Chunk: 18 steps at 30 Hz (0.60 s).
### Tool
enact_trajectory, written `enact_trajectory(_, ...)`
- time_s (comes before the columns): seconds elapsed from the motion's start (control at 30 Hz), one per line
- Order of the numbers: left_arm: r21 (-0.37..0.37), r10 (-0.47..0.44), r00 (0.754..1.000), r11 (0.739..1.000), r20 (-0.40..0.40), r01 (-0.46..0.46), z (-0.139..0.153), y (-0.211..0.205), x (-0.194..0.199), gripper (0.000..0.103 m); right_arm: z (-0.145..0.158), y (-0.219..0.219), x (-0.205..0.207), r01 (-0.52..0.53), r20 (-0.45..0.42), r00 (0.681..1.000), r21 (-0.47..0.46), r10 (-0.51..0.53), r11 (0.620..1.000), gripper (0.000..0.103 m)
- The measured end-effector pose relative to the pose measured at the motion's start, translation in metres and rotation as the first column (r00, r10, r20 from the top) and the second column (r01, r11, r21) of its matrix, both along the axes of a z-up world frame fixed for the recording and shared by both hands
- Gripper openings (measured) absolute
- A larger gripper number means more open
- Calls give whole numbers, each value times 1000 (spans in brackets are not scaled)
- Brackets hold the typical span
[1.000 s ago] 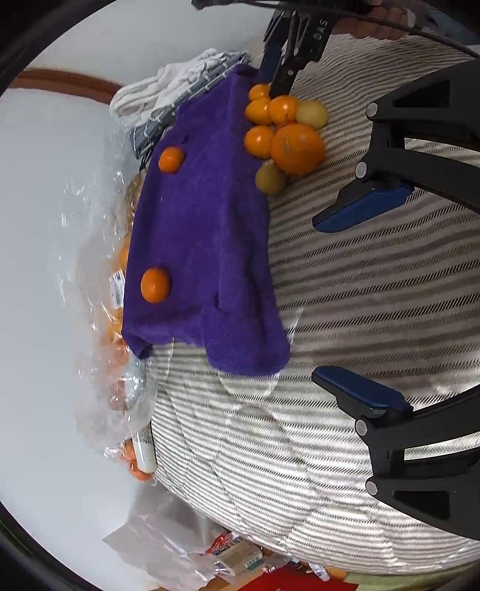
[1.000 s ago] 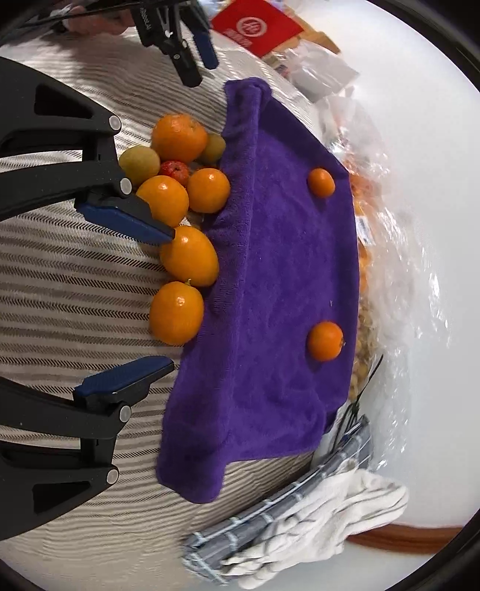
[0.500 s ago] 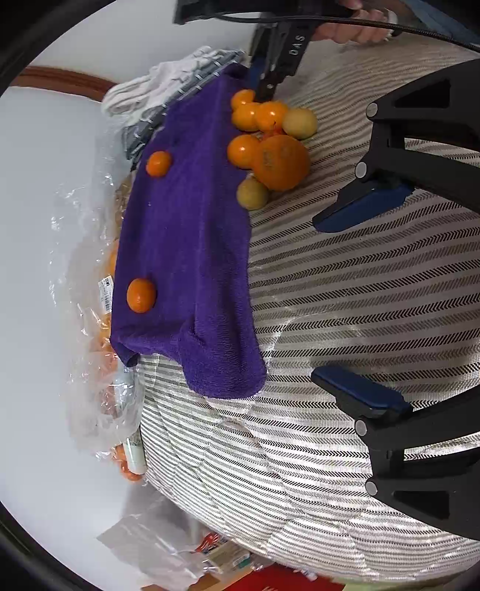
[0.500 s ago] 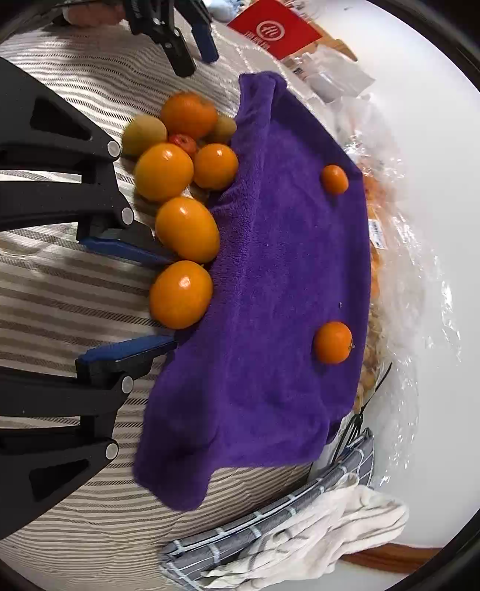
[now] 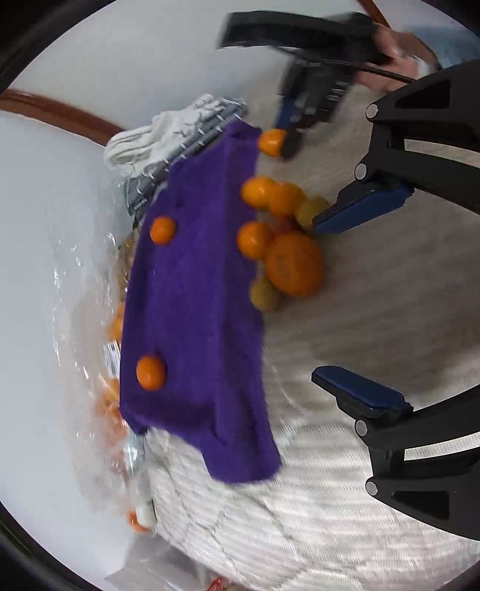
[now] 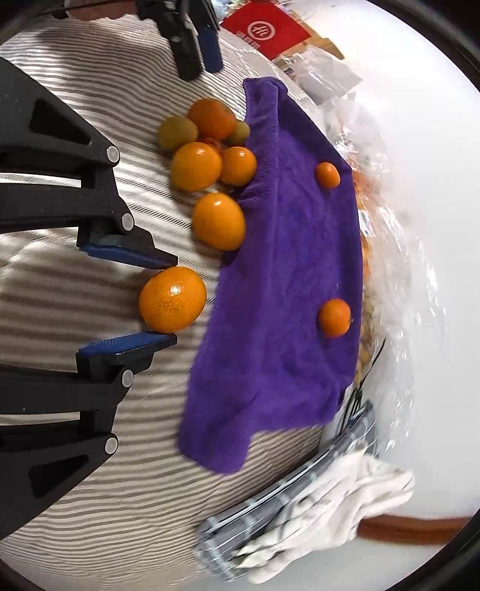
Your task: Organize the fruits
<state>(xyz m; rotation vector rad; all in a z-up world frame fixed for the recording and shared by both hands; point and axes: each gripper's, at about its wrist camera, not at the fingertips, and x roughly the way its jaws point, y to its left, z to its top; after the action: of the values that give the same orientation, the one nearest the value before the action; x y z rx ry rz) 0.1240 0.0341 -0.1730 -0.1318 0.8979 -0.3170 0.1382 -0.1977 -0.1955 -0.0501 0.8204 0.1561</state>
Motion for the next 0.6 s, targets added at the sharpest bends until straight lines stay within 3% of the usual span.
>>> enact_trajectory(0.1, -34, 24, 1000, 999, -17, -25, -3, -11, 10, 69, 0, -7, -10, 13, -4, 1000, 31, -12, 999, 35)
enact_trajectory(0.2, -66, 41, 998, 997, -39, -43, -11, -18, 18, 56, 0, -8, -17, 10, -3, 1000, 43, -10, 999, 35)
enact_trajectory(0.23, -71, 45, 998, 996, -50, -49, -14, -19, 20, 44, 1, -6, -18, 7, -4, 1000, 43, -7, 999, 35)
enact_trajectory(0.27, -89, 40, 998, 995, -57, -45, -17, -18, 22, 39, 1, -5, -18, 6, -5, 1000, 41, -6, 999, 35)
enact_trajectory(0.33, -102, 43, 997, 994, -58, -49, -17, -14, 17, 39, 0, -2, -20, -4, -8, 1000, 30, 5, 1000, 35)
enact_trajectory(0.43, -46, 34, 999, 998, -14, -35, -7, -8, 8, 39, -2, 3, -22, -15, -20, 1000, 12, 15, 1000, 35)
enact_trajectory(0.53, 79, 60, 998, 995, 23, -61, 1, 3, -2, 39, -3, 1, -19, -2, -25, 1000, 29, 3, 1000, 36)
enact_trajectory(0.6, 187, 99, 995, 978, 0, -97, -5, 9, -3, 40, -3, -1, -16, 10, -27, 1000, 48, -9, 999, 49)
